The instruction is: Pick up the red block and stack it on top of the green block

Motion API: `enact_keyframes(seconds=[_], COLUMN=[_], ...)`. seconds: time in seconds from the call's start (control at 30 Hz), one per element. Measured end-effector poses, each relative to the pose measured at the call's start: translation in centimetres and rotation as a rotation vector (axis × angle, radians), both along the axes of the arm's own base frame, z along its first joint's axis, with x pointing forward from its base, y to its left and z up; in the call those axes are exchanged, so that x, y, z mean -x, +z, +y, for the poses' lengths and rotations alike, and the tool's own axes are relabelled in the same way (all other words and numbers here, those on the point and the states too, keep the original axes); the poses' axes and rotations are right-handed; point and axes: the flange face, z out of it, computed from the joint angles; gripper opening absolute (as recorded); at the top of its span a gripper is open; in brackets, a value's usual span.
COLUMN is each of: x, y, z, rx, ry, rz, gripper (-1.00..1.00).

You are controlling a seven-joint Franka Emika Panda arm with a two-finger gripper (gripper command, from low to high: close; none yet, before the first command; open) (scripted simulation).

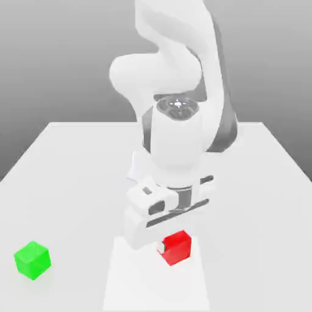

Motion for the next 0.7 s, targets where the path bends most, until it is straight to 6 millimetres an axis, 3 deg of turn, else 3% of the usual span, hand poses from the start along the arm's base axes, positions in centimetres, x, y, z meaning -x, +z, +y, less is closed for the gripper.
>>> enact_keyframes(seconds=[0.2, 0.4, 0.47, 0.57, 0.6, 0.7], x=[-0.6, 2.4, 2.5, 2.6, 2.6, 2.6], y=[1.5, 3.2, 1.9, -1.6, -2.5, -2.5], z=[-12.5, -24.9, -25.9, -26.2, -26.2, -26.2], rx=[-0.003, -0.001, -0.001, -0.001, -0.001, -0.001], ry=[-0.063, -0.111, -0.103, -0.101, -0.101, -0.101], rz=[0.002, -0.001, -0.002, -0.002, -0.002, -0.002], gripper=[-1.00, -1.00, -1.00, -1.00, 1.00, 1.00])
